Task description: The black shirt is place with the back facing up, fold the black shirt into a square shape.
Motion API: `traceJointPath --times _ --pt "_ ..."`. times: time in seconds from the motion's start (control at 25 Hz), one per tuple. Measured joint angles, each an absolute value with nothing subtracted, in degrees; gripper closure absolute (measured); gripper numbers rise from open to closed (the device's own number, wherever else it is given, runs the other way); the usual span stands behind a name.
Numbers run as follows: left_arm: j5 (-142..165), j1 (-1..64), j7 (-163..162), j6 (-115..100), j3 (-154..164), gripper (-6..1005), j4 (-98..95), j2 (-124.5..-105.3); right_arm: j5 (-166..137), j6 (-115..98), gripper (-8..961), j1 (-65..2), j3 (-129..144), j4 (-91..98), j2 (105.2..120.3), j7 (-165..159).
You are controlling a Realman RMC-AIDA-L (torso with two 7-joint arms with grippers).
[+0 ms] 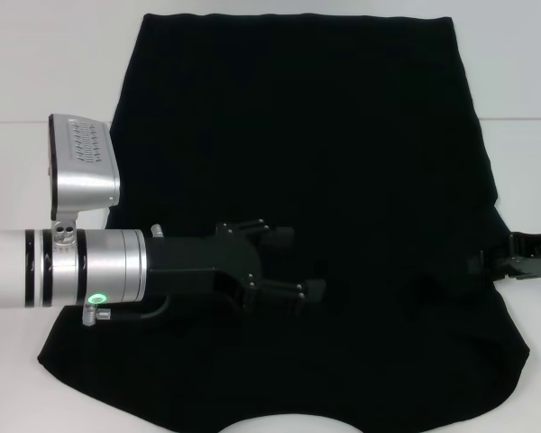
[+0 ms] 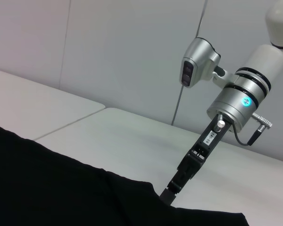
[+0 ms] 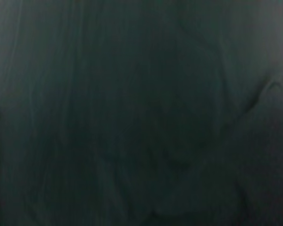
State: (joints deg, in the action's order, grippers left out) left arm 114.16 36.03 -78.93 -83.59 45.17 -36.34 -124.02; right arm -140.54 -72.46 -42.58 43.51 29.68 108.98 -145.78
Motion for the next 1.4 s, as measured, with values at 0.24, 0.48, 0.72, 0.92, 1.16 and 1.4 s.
traceJointPath --times 0.24,0.48,0.72,0.92,1.16,1.4 --pt "114.13 36.04 -78.97 -83.57 45.17 39 -36.41 -124.01 -140.74 -71.99 671 -42.61 43.51 29.68 108.96 -145.80" --pt "113.94 36.03 -78.94 -83.58 45.17 39 -36.46 -124.01 -142.29 -71.79 734 -42.98 43.50 29.70 109.02 -145.88" --pt "113.93 36.04 -78.87 -83.58 45.17 39 -36.48 -124.01 -142.34 -71.78 729 -43.08 43.59 29.71 109.05 -145.89" --pt "113.90 36.03 -78.84 -83.58 45.17 39 -36.48 -124.01 -143.43 -71.48 735 -43.79 44.25 29.61 109.53 -145.90" --pt "113.79 36.03 -78.77 -83.59 45.17 39 -36.48 -124.01 -147.22 -70.56 751 -45.22 44.39 29.57 110.38 -147.19" --pt "113.79 36.03 -78.82 -83.58 45.11 39 -36.47 -123.99 -147.57 -70.66 767 -45.62 44.47 29.89 110.54 -147.30"
